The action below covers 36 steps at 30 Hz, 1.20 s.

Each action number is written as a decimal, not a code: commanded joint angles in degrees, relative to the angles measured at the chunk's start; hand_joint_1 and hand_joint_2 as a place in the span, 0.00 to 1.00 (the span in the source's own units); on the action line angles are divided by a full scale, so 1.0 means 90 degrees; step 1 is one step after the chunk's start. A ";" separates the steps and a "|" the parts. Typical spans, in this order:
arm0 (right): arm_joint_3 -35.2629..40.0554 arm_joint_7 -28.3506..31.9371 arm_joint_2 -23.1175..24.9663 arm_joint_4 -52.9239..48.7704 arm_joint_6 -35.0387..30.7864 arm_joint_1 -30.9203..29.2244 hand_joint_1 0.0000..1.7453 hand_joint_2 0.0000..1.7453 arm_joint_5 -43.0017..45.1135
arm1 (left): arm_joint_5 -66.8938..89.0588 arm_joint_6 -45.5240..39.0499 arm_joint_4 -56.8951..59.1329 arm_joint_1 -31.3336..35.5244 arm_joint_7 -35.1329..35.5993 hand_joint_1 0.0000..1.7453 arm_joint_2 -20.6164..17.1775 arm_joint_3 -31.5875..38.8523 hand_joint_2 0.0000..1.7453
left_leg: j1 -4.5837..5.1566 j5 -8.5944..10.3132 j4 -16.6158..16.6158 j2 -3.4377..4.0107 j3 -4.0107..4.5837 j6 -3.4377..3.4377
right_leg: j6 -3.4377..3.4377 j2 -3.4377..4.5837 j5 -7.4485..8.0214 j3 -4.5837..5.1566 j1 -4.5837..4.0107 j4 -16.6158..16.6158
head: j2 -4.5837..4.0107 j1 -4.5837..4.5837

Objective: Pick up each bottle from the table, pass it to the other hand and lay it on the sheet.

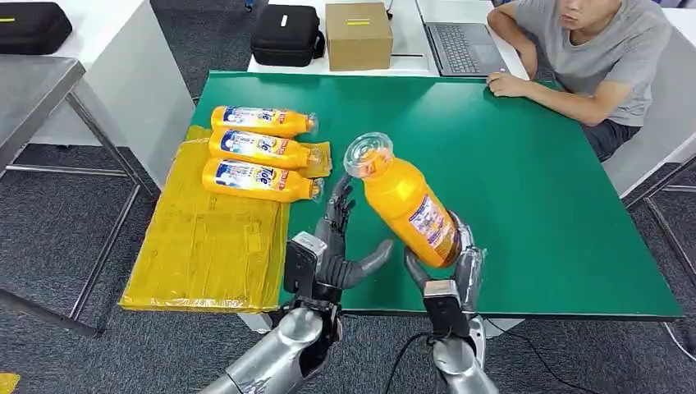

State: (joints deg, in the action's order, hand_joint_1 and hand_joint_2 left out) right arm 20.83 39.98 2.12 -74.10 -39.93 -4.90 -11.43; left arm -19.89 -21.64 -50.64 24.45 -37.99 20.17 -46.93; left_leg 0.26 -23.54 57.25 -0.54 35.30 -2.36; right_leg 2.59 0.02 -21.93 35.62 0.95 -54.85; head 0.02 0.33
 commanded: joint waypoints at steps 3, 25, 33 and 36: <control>-0.0457 0.0003 -0.0031 -0.0044 -0.0007 -0.0258 1.00 1.00 0.0013 | 0.0045 -0.0007 0.0399 0.0174 0.0023 0.00 -0.0325 -0.0320 1.00 | -0.0004 -0.0025 -0.0003 0.0018 -0.0054 0.0019 | -0.0017 0.0012 -0.0021 -0.0047 -0.0006 0.0000 | 0.0000 0.0000; 0.1014 0.0003 -0.0082 0.0736 -0.0007 -0.0551 1.00 1.00 0.0402 | 0.0045 0.0709 0.0377 0.0229 0.0457 0.00 -0.0185 -0.0705 1.00 | -0.0007 -0.0027 -0.0004 0.0033 -0.0057 0.0018 | -0.0016 0.0027 -0.0018 -0.0047 -0.0008 0.0004 | -0.0002 0.0000; 0.1366 0.0003 -0.0082 0.0858 0.0003 -0.0683 1.00 1.00 0.0496 | 0.0014 0.0710 0.0417 0.0301 0.0443 0.00 -0.0140 -0.0711 1.00 | -0.0007 -0.0021 -0.0003 0.0017 -0.0047 0.0016 | -0.0014 0.0011 -0.0017 -0.0041 -0.0008 0.0003 | 0.0000 0.0000; 0.1617 0.0003 0.0022 0.1189 0.0018 -0.0928 1.00 1.00 0.0565 | -0.0015 0.0701 0.0382 0.0380 0.0485 0.00 -0.0029 -0.0717 1.00 | -0.0005 -0.0015 0.0000 0.0018 -0.0029 0.0011 | -0.0009 0.0014 -0.0010 -0.0024 -0.0005 0.0002 | 0.0000 0.0000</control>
State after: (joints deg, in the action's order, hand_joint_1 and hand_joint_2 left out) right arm 29.27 39.98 2.40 -71.03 -39.93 -7.65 -7.58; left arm -19.52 -15.34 -49.79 24.45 -34.16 19.63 -50.93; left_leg 0.25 -23.53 57.25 -0.54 35.31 -2.36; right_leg 2.59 0.02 -21.93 35.63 0.94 -54.85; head 0.02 0.33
